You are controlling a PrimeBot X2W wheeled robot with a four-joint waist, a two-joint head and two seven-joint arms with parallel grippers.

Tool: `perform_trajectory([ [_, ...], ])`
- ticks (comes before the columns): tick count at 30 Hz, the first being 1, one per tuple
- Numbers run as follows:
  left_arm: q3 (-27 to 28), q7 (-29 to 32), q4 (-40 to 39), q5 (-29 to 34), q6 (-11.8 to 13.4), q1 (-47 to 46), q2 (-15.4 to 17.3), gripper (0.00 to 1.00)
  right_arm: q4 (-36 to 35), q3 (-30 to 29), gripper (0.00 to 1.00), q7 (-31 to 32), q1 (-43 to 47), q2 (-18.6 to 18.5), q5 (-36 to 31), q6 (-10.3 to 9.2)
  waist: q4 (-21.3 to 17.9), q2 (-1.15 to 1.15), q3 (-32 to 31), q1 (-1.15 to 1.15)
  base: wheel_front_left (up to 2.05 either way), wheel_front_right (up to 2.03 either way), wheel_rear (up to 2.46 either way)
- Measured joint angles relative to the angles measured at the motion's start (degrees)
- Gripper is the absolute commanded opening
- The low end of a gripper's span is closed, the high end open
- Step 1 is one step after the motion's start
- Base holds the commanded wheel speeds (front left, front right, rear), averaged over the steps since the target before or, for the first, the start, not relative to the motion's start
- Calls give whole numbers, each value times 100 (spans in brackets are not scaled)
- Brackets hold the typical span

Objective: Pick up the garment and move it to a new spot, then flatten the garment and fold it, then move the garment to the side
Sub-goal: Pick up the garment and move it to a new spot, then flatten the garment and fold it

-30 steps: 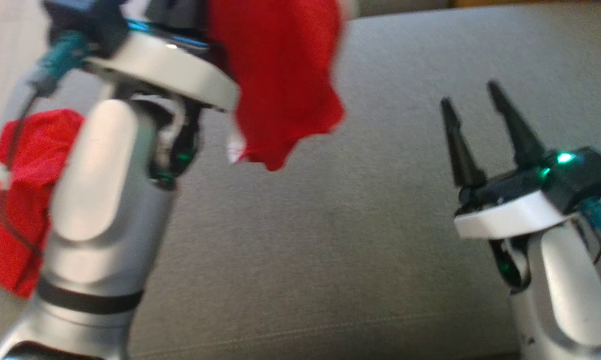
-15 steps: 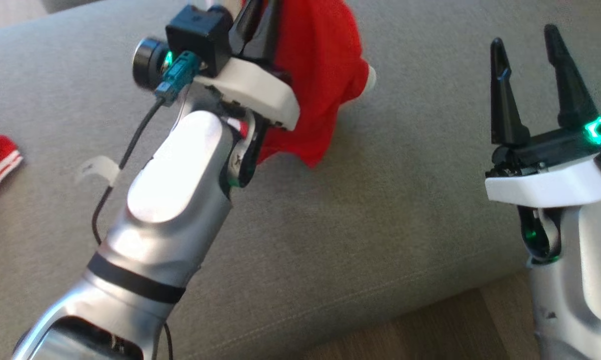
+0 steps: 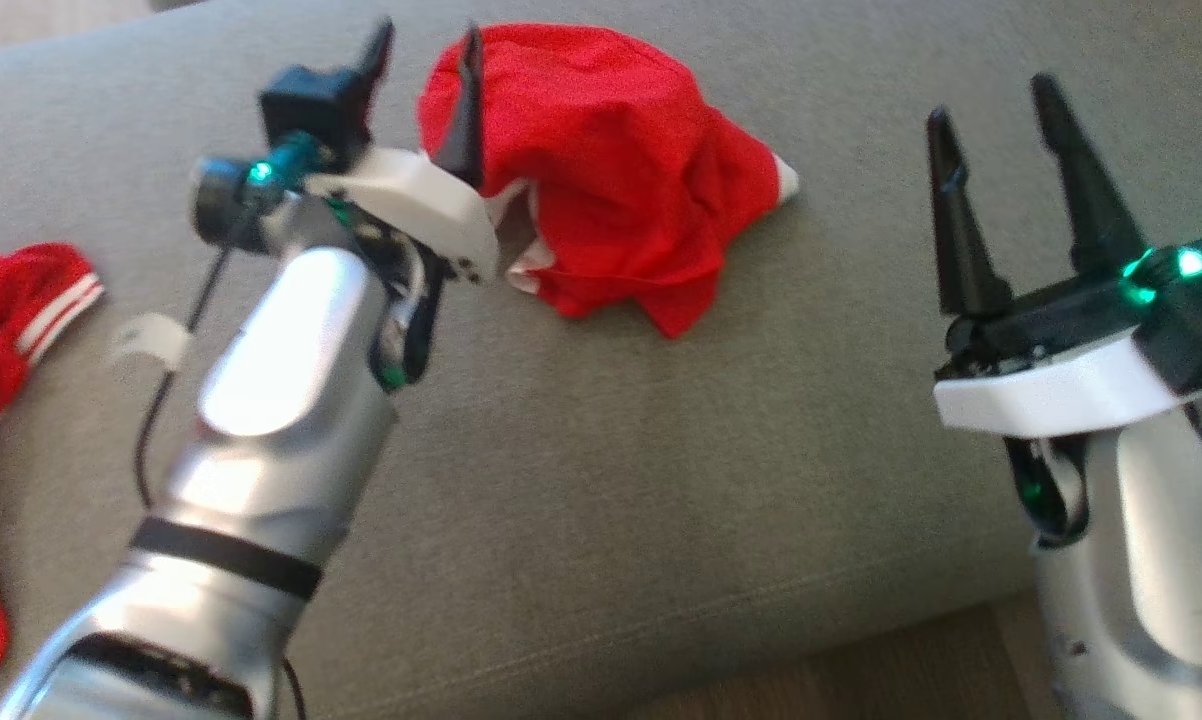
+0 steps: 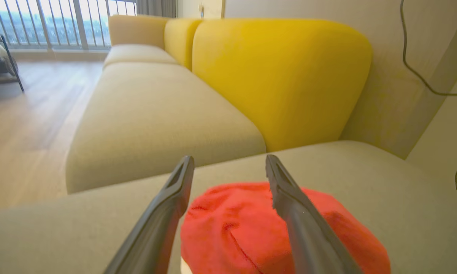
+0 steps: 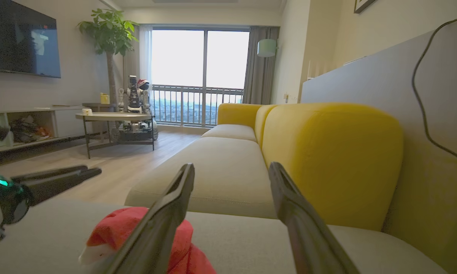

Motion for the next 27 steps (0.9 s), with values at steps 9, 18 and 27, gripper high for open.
perform_trajectory([
  [9, 649, -41, -2506, 970, 78, 2188, 1012, 100, 549, 361, 100, 1, 662, 1, -308, 0, 736, 0, -631, -1, 0, 0, 0],
  [18, 1203, -41, -3746, 1403, 180, 4660, 1062, 100, 983, 470, 100, 1, 1404, 4, -475, 0, 1329, 0, -1306, -1, 0, 0, 0],
  [27, 1465, -41, -4042, 1641, 65, 5087, 598, 100, 1304, 646, 100, 81, 1314, 7, -883, 0, 1856, 0, -1399, -1, 0, 0, 0],
])
